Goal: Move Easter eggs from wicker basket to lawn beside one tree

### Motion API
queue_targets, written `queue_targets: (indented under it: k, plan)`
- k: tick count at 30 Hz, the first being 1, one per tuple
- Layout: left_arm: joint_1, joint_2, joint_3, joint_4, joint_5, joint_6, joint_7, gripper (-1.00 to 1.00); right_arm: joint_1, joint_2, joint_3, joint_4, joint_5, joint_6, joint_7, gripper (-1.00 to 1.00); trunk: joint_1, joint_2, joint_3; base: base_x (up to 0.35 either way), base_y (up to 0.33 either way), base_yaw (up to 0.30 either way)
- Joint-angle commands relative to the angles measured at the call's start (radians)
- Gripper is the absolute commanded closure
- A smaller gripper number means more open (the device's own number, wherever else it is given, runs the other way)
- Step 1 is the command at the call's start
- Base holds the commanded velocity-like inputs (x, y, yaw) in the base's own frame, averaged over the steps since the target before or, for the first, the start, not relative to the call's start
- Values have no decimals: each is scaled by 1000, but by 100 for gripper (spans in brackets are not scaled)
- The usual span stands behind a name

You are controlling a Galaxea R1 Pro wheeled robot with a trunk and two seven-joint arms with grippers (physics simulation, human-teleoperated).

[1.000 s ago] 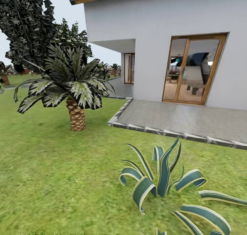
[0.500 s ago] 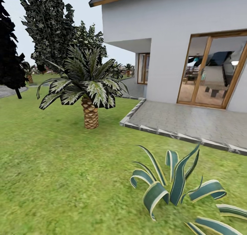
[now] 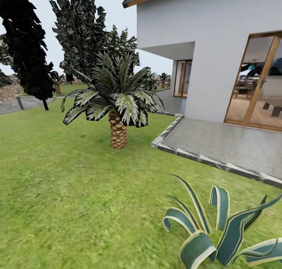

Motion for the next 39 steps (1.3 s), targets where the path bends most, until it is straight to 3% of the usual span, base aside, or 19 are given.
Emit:
queue_targets:
  k: [1, 10, 26, 39]
  plan:
    - [0, 0, 1, 0, 0, 0, -3, -100, -1, 0, 0, 2, 7, 0, 1, -100, 1, 0, -1, 338, 0, 258]
    - [0, 1, 1, 0, 0, 1, -3, -100, -1, 0, 0, 2, 10, 0, 1, -100, 1, 0, -1, 188, 111, 248]
    - [0, 2, 1, 0, 0, 1, -4, -100, -1, -2, 2, 2, 12, -2, 1, -100, 1, 0, -1, 13, 328, 14]
    - [0, 2, 1, -2, 0, 0, -3, -100, -1, 0, 2, 2, 12, 0, 1, -100, 1, 0, -1, 297, 160, 223]
